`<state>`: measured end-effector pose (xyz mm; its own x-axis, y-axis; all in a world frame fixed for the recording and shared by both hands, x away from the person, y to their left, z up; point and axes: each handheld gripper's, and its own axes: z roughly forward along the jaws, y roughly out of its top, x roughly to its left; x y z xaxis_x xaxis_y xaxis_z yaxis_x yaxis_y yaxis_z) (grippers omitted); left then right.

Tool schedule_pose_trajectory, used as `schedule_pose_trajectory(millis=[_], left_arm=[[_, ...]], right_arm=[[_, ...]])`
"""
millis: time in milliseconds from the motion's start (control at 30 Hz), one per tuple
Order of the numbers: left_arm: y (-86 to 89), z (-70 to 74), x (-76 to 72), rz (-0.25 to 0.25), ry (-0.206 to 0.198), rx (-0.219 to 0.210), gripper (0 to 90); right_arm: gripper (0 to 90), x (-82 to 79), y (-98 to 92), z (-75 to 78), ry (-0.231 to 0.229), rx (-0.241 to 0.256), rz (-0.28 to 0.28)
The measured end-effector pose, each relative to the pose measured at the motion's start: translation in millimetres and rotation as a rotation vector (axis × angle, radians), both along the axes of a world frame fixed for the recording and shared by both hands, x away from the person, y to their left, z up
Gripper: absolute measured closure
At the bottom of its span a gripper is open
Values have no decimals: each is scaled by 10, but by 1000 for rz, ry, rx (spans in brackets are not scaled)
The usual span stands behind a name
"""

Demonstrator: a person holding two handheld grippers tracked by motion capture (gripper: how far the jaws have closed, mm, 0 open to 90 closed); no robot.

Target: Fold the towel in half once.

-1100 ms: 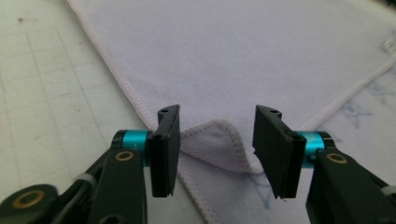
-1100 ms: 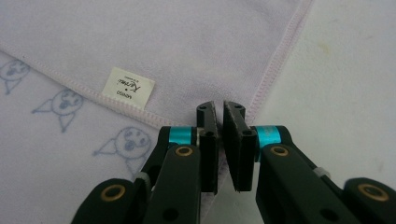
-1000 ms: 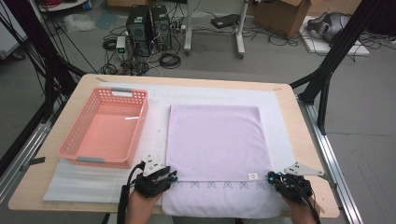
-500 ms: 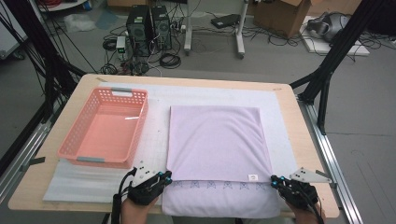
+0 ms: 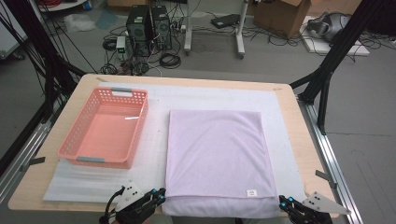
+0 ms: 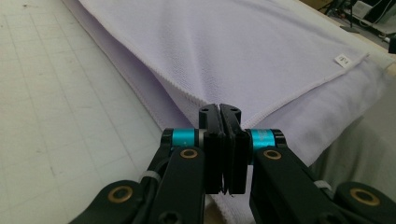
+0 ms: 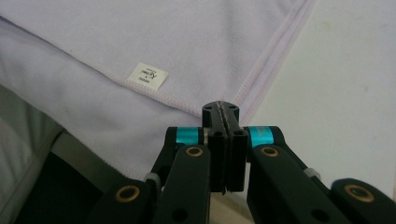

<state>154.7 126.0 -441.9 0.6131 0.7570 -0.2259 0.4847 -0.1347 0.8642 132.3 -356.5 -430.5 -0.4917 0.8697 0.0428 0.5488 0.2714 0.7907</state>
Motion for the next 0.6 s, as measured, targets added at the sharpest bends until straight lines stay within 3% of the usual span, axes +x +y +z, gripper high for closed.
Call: schedule_pose_trajectory(millis=[67, 133, 267, 367, 467, 533, 600], left_arm=[[-27, -12, 13, -2, 3, 3, 877], [-51, -20, 17, -6, 3, 6, 877], [-56, -50, 26, -5, 14, 9, 875], [-42, -64, 33, 0, 20, 5, 876], [-26, -69, 35, -1, 21, 1, 876], [-15, -71, 30, -3, 23, -7, 877], [-3, -62, 17, -4, 23, -15, 878]], right_arm=[[891, 16, -10, 6, -5, 13, -9], [810, 46, -7, 18, -14, 22, -21], [696, 247, 46, -40, 15, 10, -37], [690, 399, 128, -84, 37, 2, -26], [756, 486, 212, -142, 84, -31, -22], [863, 480, 208, -131, 81, -39, -9], [875, 451, 210, -119, 67, -57, 4]])
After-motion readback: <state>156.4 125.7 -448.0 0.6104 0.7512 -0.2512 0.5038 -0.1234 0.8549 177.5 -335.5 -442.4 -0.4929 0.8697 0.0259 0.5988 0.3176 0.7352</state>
